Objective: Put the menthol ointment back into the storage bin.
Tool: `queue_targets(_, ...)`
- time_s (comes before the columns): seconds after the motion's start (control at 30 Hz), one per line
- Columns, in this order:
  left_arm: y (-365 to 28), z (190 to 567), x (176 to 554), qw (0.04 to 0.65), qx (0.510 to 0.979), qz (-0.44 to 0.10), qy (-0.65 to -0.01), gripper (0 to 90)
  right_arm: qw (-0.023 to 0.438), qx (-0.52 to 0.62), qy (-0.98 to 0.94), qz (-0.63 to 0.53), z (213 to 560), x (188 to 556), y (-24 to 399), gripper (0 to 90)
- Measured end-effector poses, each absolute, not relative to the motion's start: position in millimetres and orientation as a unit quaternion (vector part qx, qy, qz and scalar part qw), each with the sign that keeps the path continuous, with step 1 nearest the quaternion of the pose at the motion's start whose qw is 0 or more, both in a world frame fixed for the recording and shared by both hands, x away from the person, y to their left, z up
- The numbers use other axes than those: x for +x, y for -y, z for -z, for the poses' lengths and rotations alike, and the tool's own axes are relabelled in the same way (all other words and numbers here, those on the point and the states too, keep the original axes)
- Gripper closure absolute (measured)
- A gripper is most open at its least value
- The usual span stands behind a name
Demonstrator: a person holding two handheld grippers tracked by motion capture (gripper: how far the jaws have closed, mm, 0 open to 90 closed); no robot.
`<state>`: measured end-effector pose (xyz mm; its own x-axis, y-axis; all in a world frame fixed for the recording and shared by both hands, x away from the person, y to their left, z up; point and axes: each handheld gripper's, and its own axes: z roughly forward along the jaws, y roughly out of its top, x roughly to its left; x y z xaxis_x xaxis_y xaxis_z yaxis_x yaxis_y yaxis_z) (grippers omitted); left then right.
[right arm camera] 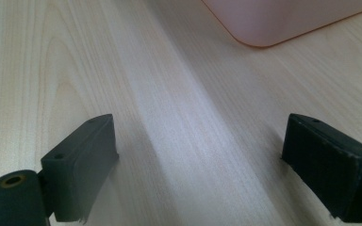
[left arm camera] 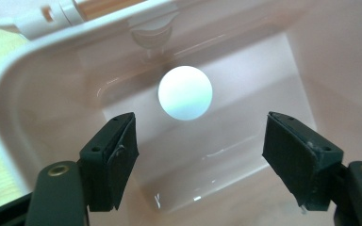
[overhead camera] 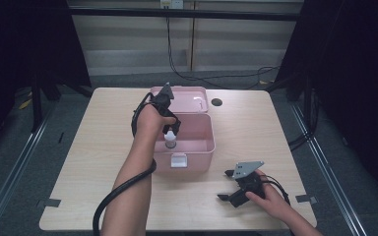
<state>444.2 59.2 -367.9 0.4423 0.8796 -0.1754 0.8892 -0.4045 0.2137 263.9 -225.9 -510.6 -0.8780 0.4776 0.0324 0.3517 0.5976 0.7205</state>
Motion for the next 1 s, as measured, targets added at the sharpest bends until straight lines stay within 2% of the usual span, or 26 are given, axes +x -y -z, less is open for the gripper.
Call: queue_targets(1.0,-91,314,404,0.155,0.889,0.008,-0.431,22.5,0.082,0.233,-0.890,-0.384,511,264,226,10.0)
